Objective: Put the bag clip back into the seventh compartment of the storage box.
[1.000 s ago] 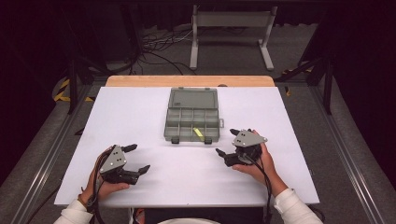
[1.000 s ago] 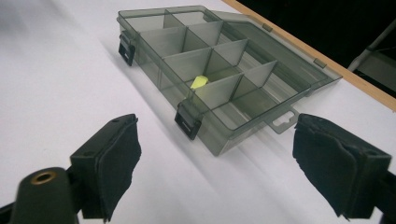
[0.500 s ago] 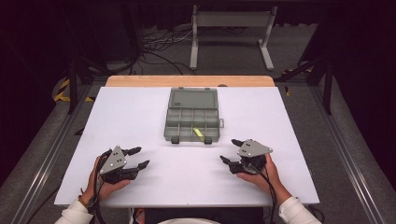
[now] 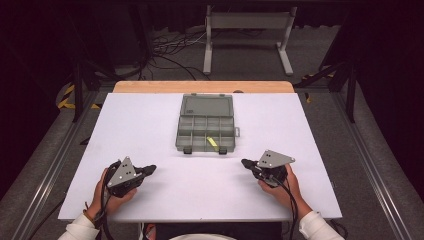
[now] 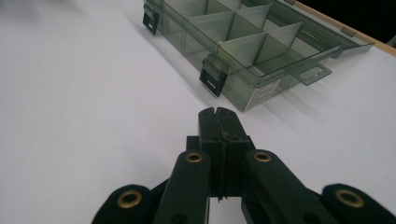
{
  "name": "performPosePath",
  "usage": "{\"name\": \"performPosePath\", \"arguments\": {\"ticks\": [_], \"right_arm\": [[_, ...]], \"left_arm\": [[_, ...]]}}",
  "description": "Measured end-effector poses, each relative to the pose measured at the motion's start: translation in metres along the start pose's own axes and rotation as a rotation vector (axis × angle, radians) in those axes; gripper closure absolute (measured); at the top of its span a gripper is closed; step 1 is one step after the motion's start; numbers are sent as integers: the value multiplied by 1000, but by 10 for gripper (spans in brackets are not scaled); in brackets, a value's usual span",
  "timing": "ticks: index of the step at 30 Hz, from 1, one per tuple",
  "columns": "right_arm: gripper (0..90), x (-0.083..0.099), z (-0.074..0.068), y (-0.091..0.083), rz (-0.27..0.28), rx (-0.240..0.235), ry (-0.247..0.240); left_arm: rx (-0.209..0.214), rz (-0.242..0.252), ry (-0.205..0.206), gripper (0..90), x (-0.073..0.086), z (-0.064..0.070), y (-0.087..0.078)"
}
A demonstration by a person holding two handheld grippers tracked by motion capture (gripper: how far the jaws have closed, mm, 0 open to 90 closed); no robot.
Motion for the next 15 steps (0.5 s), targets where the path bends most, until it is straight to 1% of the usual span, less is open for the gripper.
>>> {"name": "performPosePath", "arguments": {"ticks": [3,4,5,9,13,15], "right_arm": [[900,1,0,2,-10,-2,0],[900,1,1,2,-11,-3,2],[900,1,1,3,-11,-4,2],[900,2,4,4,-15,-6,10],[900,4,8,3,-22,-3,19],[900,4,9,1,-24,5,13]], "left_arm": [[-1,0,-5,898,1,-2,0],[0,1,-17,898,1,-3,1],[-2,-2,-17,898,1,-4,2],[8,-2,-30,898,2,-6,4],[14,-10,-29,898,2,-9,6],[11,-10,-28,898,2,-10,6]]}}
Point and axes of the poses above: each handheld gripper's, and its own axes: y roughly forward along the jaws, x roughly out of its underside, z roughly to its right, the point moved 7 cm from there along y, roughly forward along the jaws, and after that the axes turned 2 degrees about -y, right-handed, at the moved point
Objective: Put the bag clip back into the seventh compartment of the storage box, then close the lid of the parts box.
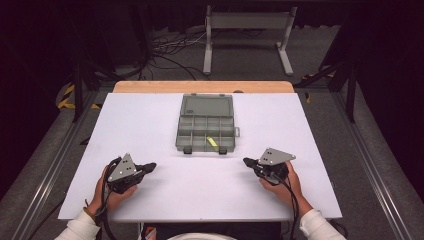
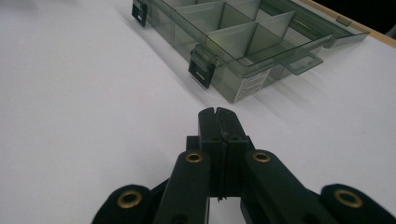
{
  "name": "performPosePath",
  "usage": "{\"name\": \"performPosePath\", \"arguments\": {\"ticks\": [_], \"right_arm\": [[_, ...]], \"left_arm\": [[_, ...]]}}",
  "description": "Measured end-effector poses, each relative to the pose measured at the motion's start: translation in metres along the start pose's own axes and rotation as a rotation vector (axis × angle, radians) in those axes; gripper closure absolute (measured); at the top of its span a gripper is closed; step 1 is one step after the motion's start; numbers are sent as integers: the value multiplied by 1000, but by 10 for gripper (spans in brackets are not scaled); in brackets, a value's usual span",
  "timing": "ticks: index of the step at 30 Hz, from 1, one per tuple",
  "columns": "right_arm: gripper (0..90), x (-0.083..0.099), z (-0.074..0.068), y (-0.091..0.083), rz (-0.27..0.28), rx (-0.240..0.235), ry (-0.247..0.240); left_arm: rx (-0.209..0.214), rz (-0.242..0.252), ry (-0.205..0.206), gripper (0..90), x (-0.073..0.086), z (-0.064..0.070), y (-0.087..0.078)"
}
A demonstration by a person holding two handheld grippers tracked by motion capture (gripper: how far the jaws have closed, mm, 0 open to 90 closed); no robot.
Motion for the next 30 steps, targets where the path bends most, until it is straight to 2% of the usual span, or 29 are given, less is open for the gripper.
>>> {"name": "performPosePath", "arguments": {"ticks": [5,8,9,12,18,20,24,26,30], "right_arm": [[900,-1,6,-2,-4,15,2],[900,-1,12,-3,-12,27,20],[900,-1,17,-3,-18,32,40],[900,-1,23,-2,-35,42,50],[900,-9,44,4,-60,60,89],[900,-10,49,8,-74,61,99],[900,-14,55,12,-90,64,88],[900,-16,58,14,-91,61,94],[900,-21,68,19,-104,67,109]], "left_arm": [[-2,-3,-12,898,-4,-7,3],[11,-26,-13,898,-5,-11,9],[13,-33,-14,898,-5,-11,11],[25,-53,-6,898,-8,-15,18],[31,-116,-7,899,-15,-26,38],[25,-116,-10,899,-20,-31,43],[4,-113,-2,899,-30,-39,48],[7,-101,-18,899,-36,-45,49],[5,-106,-40,899,-44,-57,60]]}}
Point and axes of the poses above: each handheld gripper's, and its own axes: y roughly forward along the jaws, x roughly out of its underside, z roughly to its right, the point moved 7 cm from there along y, roughly forward along the jaws, and after that the axes turned 2 degrees about -y, right-handed, at the moved point
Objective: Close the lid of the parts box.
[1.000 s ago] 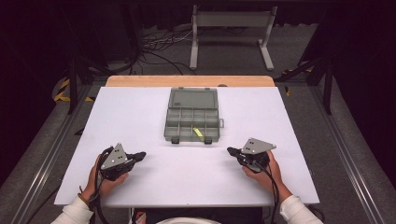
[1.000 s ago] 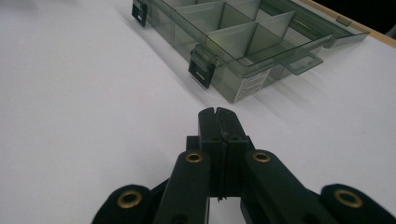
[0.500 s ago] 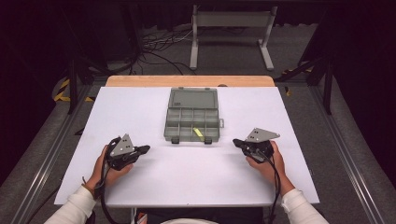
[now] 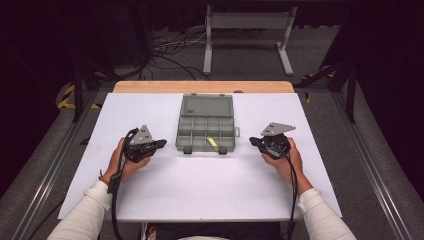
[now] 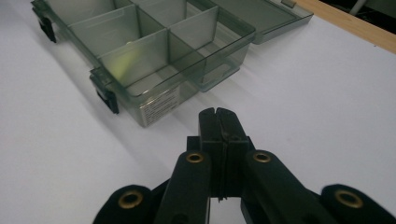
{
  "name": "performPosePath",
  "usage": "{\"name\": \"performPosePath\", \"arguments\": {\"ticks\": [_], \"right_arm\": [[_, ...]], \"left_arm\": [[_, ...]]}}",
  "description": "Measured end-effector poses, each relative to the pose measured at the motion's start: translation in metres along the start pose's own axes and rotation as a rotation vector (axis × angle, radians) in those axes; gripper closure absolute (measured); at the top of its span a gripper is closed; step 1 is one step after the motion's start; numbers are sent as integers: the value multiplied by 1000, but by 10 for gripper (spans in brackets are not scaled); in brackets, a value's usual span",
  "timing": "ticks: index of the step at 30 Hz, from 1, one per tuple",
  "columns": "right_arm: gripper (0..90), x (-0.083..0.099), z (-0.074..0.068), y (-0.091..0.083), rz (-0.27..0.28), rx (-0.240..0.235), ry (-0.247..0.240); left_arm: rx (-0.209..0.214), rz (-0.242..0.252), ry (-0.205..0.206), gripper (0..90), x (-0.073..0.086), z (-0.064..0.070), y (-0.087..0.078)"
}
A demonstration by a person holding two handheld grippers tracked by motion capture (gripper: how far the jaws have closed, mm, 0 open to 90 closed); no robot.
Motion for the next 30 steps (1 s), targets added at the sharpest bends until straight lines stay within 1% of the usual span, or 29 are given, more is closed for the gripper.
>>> {"name": "performPosePath", "arguments": {"ticks": [1,2,3,4,5,6,7,9,10,11,12,13,14,15,16,17,18,20,21,23,24,25,26,27,29,30], "right_arm": [[900,-3,3,1,6,3,2],[900,-3,3,1,6,3,2],[900,-9,9,3,20,31,0],[900,-12,11,4,23,40,4],[900,-12,11,4,23,40,4],[900,-15,16,7,27,50,3],[900,-16,18,8,23,53,-1],[900,-16,19,9,21,55,3],[900,-17,21,11,21,56,16],[900,-19,24,13,21,78,19],[900,-20,26,13,25,91,20],[900,-20,26,13,25,91,20],[900,-24,30,15,34,107,39],[900,-24,30,15,34,107,39],[900,-25,31,16,34,107,38],[900,-26,32,19,23,108,34],[900,-28,36,24,6,111,42],[900,-31,41,28,3,114,52],[900,-31,41,28,3,114,52],[900,-37,48,32,1,114,84],[900,-40,53,36,-3,110,109],[900,-40,53,36,-3,110,109],[900,-42,56,39,-8,107,127],[900,-45,61,43,-23,119,133],[900,-50,67,50,-34,113,152],[900,-52,69,54,-42,115,152]], "left_arm": [[0,0,0,898,0,0,0],[-9,-2,1,898,-2,-3,2],[-13,-5,-6,898,-5,-8,6],[-13,-3,-11,899,-7,-11,8],[-13,-3,-11,898,-7,-11,8],[-11,-3,-13,898,-8,-13,10],[-21,-5,-9,898,-11,-16,12],[-16,-3,-14,898,-13,-18,13],[-23,2,-19,898,-15,-21,15],[-38,1,-20,899,-17,-25,16],[-37,2,-28,899,-19,-27,17],[-37,2,-28,899,-19,-27,17],[-38,0,-34,899,-20,-30,18],[-43,-1,-31,899,-22,-32,19],[-41,-2,-42,898,-24,-34,21],[-49,-4,-44,899,-27,-37,24],[-49,-4,-44,898,-27,-37,24],[-62,-18,-53,899,-33,-44,30],[-62,-18,-53,899,-33,-44,30],[-68,-26,-58,899,-40,-51,37],[-73,-25,-60,899,-43,-54,40],[-73,-25,-60,899,-43,-54,40],[-80,-33,-64,899,-46,-58,45],[-84,-37,-72,899,-47,-61,49],[-93,-43,-77,899,-51,-67,57],[-93,-48,-83,899,-52,-70,61]]}}
Point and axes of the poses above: each handheld gripper's, and its own axes: y roughly forward along the jaws, x roughly out of its underside, z roughly to its right, the point moved 7 cm from there along y, roughly forward along the jaws, and after that the axes turned 2 degrees about -y, right-handed, at the moved point
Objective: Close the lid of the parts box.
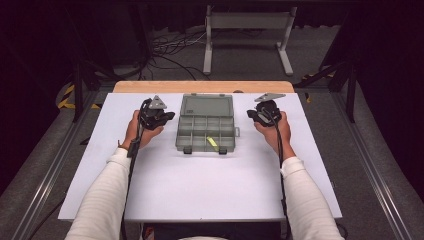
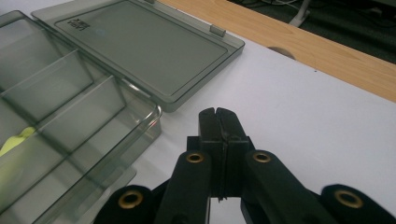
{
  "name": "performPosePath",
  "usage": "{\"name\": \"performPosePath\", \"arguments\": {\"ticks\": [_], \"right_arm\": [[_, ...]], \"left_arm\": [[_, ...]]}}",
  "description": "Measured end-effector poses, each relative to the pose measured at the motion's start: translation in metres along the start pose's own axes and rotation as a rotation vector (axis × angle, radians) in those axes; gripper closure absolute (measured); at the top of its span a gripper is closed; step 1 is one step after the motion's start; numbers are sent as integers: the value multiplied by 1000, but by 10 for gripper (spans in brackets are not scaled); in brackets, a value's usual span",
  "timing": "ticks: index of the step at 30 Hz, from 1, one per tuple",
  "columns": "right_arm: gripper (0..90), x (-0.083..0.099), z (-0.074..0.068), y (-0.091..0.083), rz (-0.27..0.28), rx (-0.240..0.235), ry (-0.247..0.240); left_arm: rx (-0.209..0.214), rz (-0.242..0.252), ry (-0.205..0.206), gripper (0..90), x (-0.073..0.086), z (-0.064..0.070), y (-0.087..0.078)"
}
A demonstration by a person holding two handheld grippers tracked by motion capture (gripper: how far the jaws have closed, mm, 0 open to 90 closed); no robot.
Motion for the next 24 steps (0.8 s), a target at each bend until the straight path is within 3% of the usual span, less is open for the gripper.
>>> {"name": "performPosePath", "arguments": {"ticks": [8,10,16,24], "right_arm": [[900,-7,5,31,-68,2,5],[900,-6,9,39,-75,1,14],[900,-8,18,51,-125,10,32],[900,-10,20,68,-176,-11,13]], "left_arm": [[-8,-40,-40,899,-5,-17,23],[-2,-52,-66,899,-5,-22,29],[-23,-75,-94,899,-6,-33,39],[-13,-116,-123,898,0,-37,53]]}}
Point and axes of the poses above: each handheld gripper's, and its own axes: y roughly forward along the jaws, x roughly out of its underside, z roughly to its right, the point moved 7 cm from there along y, roughly forward along the jaws, and after that the axes turned 2 degrees about -y, right-handed, at the moved point
